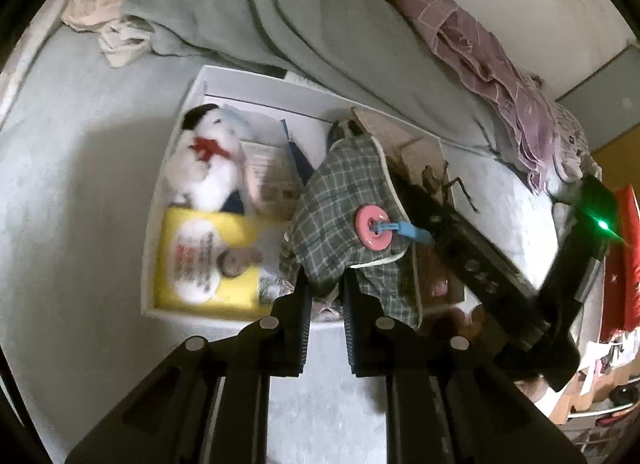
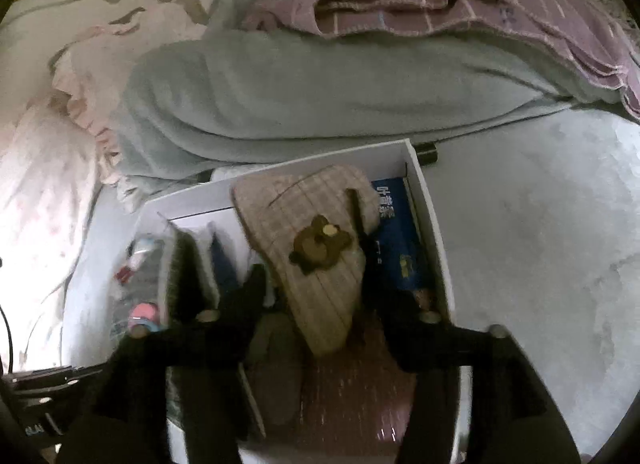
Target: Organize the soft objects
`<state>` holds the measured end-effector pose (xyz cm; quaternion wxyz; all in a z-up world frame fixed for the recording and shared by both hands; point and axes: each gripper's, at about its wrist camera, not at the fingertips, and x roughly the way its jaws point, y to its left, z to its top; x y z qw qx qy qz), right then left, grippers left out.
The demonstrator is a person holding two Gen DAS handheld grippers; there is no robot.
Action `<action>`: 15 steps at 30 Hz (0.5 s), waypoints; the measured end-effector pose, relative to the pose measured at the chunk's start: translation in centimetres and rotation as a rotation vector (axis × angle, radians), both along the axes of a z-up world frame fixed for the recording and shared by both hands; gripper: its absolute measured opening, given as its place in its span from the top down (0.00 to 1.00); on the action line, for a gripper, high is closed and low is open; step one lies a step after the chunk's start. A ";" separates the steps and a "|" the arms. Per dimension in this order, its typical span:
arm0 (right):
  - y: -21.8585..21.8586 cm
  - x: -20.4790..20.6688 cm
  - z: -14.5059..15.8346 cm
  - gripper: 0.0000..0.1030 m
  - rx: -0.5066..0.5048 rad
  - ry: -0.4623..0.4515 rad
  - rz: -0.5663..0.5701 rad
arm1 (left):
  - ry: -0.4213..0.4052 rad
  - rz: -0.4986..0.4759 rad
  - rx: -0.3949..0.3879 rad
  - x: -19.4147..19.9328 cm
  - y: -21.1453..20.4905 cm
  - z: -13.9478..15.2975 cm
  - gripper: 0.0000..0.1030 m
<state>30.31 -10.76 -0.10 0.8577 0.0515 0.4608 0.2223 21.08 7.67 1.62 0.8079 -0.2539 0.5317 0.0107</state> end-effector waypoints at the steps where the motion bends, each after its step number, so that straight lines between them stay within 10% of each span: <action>1: -0.6 -0.5 0.6 0.36 -0.005 -0.025 -0.002 | 0.003 0.015 0.032 -0.4 0.3 0.5 0.87; 5: -2.0 -2.1 2.9 0.27 -0.039 -0.133 -0.031 | 0.025 0.097 0.278 -1.3 2.2 1.0 0.87; 15: -1.8 -3.6 4.4 0.25 0.011 -0.182 -0.012 | 0.092 0.113 0.255 -0.6 3.5 -1.6 0.83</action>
